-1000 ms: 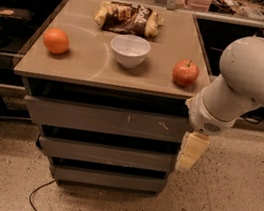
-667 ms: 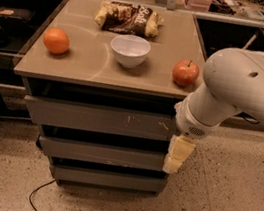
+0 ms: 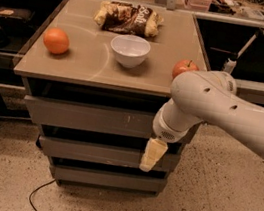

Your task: Open top drawer

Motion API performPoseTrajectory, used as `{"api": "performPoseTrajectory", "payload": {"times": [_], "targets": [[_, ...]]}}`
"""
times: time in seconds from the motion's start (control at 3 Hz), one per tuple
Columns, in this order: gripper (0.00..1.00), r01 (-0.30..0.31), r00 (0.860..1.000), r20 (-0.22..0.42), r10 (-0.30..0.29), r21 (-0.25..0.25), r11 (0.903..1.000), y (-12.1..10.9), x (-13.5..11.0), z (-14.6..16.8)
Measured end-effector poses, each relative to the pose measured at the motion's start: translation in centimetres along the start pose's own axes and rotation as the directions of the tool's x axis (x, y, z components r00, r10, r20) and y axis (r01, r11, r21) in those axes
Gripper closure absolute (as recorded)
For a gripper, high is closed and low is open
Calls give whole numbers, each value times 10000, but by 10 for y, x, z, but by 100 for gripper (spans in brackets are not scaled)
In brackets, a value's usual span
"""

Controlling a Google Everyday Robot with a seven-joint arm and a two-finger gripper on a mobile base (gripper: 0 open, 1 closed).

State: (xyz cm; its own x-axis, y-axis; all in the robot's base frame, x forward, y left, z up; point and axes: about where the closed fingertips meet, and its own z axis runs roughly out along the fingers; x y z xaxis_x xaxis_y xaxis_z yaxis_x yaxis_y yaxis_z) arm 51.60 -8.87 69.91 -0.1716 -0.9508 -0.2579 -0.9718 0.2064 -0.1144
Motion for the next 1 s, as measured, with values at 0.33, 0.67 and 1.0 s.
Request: {"api": "performPoseTrajectory", "payload": {"times": [0.33,0.67,1.0], "targets": [[0,-269,9996,26,269,103,9996,-11,-1,20],[0,-475,9989,11,475,198,9987,-25,4,35],[0,-679,9975,-157,689,585,9960,-56,18,41]]}}
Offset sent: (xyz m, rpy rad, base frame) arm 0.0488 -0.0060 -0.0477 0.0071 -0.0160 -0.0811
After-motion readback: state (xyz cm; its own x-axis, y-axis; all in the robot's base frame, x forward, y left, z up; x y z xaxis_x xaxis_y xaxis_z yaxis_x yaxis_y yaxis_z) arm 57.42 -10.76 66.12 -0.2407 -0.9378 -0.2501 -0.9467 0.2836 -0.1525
